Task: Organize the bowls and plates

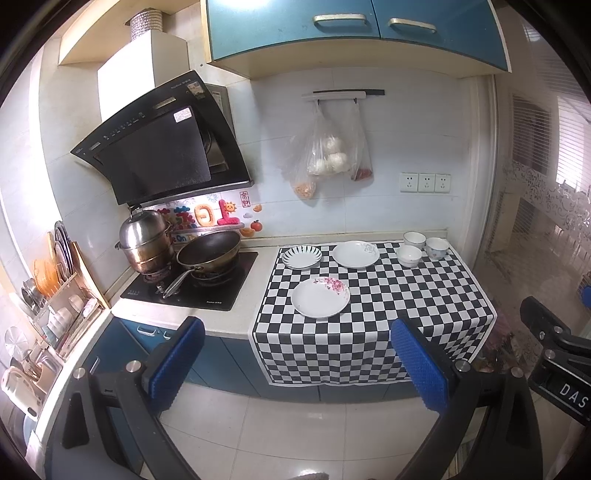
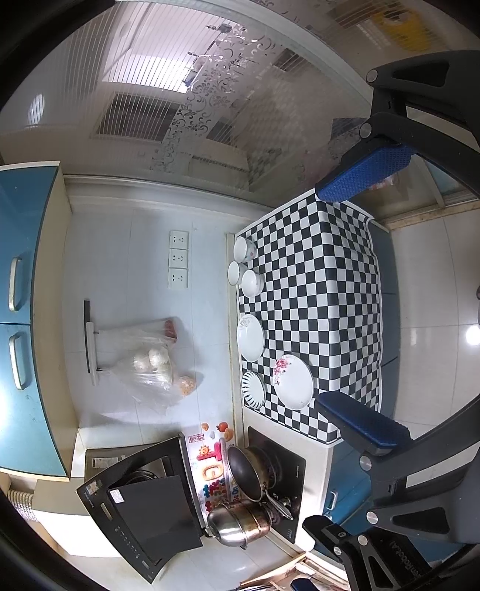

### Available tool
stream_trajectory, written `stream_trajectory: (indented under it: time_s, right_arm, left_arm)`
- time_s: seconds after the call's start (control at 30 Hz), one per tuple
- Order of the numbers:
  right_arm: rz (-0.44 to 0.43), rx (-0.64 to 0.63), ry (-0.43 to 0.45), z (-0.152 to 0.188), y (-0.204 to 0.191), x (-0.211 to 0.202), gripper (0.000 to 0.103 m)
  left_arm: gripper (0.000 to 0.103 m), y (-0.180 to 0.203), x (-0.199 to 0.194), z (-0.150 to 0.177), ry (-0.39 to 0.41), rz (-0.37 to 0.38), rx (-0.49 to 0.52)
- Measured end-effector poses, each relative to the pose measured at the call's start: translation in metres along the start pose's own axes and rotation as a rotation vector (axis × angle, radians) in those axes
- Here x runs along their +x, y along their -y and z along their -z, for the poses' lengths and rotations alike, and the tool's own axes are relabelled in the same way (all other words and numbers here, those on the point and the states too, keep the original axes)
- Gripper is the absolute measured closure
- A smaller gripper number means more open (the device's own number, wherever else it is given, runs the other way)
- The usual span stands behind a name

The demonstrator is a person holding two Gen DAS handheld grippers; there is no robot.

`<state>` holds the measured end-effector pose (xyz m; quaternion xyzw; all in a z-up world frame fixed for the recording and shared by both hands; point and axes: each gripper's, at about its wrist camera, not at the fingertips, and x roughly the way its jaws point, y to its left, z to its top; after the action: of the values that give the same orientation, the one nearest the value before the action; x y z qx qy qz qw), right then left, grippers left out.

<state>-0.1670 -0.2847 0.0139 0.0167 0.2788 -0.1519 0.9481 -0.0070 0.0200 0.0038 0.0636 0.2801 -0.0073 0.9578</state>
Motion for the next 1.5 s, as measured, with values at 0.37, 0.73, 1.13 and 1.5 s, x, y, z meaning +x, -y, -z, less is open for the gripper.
stream_trajectory:
  time_s: [0.37, 0.73, 1.13, 1.5]
  right_arm:
    - [0.008, 0.012, 0.002, 0.005, 0.008, -0.001, 0.000]
    - [0.016, 0.018, 0.001, 0.005, 0.013, -0.001, 0.000]
    - [0.024, 0.014, 0.005, 0.006, 0.010, -0.001, 0.000]
    - [0.027, 0.013, -0.004, 0.003, 0.009, 0.007, 0.000]
  left_arm:
    - [0.000, 0.007, -0.001, 0.001, 0.006, 0.006, 0.007]
    - [0.000, 0.009, -0.006, 0.001, 0.017, 0.013, 0.010]
    - [0.000, 0.010, -0.005, -0.003, 0.023, 0.016, 0.009]
    - [0.000, 0.007, 0.006, -0.004, 0.007, 0.020, 0.005]
